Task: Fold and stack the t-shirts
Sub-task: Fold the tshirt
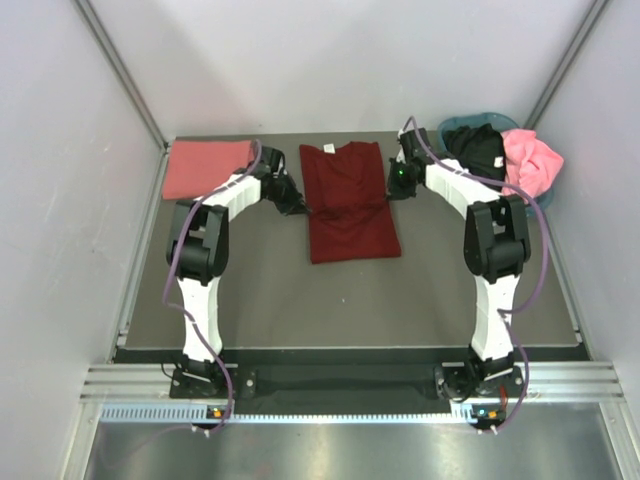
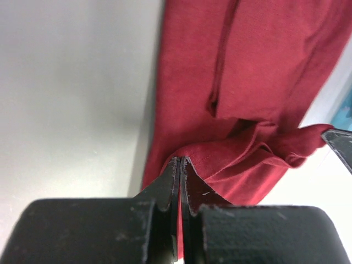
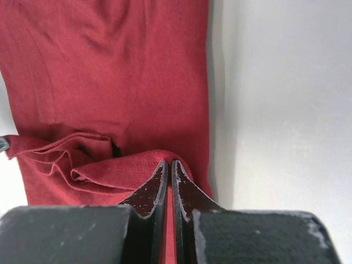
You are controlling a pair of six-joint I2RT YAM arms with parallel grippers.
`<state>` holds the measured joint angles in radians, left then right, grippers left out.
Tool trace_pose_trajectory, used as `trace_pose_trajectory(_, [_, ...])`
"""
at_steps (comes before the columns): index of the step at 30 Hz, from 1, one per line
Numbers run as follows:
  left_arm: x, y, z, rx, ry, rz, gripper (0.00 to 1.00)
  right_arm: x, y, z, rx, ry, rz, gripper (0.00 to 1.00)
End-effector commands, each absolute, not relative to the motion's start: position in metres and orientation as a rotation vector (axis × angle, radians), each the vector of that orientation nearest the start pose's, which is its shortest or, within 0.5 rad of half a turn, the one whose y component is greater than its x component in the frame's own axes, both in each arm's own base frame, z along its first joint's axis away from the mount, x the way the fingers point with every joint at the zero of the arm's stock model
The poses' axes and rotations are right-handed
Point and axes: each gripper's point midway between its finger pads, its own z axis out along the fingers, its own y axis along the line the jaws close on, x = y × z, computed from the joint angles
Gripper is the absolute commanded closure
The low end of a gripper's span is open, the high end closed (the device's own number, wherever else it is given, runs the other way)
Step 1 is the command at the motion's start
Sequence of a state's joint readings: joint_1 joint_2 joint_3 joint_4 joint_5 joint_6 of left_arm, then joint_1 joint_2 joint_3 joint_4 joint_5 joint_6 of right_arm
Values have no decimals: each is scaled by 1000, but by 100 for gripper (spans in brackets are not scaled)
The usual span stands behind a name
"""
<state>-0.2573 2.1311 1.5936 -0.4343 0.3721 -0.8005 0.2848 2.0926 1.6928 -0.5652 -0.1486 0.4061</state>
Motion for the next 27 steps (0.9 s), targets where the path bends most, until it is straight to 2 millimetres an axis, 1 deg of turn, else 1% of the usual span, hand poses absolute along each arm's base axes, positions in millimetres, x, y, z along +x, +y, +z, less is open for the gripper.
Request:
trace_pose_trajectory(1, [480, -212, 64, -572, 2591, -844, 100, 499, 186, 94, 81, 2512, 490, 99])
trace_pose_trajectory(6, [487, -210, 66, -570, 2569, -840, 100, 506, 186, 95, 83, 2501, 489, 99])
trace_pose_trajectory(7, [488, -210, 63, -568, 2572, -840, 100, 508, 186, 98, 85, 2496, 487, 99])
trace_pose_trajectory(9, [493, -211, 66, -565, 2561, -856, 100, 509, 186, 95, 97, 2502, 488, 99])
trace_pose_trajectory(10, [493, -211, 63, -568, 2567, -859, 100, 512, 185, 96, 100, 2495, 489, 99])
trace_pose_trajectory(13, [499, -211, 65, -566, 2553, -870, 100, 514, 184, 93, 105, 2498, 486, 99])
trace_pose_trajectory(14, [501, -211, 65, -564, 2550, -872, 100, 515, 184, 95, 105, 2493, 487, 99])
trace_pose_trajectory(21, [506, -213, 66, -550, 2533, -888, 100, 520, 181, 89, 130, 2497, 482, 99])
trace_pose_trajectory(27, [510, -213, 69, -535, 2511, -894, 100, 525, 180, 88, 140, 2484, 490, 99])
